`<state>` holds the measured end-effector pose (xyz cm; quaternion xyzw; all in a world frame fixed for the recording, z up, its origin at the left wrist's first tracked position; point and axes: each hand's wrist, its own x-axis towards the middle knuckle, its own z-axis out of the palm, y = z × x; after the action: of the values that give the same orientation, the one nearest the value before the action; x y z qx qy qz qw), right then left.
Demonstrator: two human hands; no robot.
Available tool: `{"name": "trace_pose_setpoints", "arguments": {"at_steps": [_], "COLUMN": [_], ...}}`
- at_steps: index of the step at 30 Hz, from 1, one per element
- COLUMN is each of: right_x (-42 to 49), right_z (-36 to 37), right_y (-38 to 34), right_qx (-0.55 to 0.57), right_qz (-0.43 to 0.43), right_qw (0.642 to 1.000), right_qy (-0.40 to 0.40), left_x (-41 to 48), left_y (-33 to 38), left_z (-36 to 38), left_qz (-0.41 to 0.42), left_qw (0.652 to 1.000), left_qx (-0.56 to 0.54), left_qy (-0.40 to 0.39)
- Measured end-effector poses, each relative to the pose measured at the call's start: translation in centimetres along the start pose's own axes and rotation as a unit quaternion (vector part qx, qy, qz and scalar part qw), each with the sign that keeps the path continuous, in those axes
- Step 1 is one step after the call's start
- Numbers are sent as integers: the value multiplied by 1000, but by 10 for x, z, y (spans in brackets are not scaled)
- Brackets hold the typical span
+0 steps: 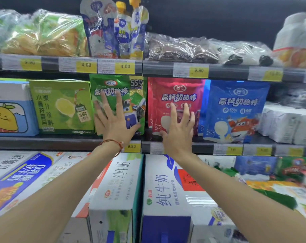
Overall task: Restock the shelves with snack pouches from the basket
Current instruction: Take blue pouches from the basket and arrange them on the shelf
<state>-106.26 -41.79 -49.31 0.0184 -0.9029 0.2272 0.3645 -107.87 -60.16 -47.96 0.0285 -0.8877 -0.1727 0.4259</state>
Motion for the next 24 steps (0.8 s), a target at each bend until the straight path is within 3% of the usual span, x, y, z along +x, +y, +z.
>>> {"name": "trace_pose_setpoints", "arguments": {"at_steps": [16, 24], "right_x": [56, 69], "right_z": [35, 50], "right_y": [-7, -15], "right_qx": [-53, -106], "right_qz": [8, 26], "right_qw": [998, 993], "right_qy": [-23, -46], "left_x": [35, 30], "left_y": [-2, -8], "left_z": [37, 39], "left_qz": [-24, -24], "left_qw": [999, 998], "left_qx": [16, 47], "left_qy": [-15, 38]}}
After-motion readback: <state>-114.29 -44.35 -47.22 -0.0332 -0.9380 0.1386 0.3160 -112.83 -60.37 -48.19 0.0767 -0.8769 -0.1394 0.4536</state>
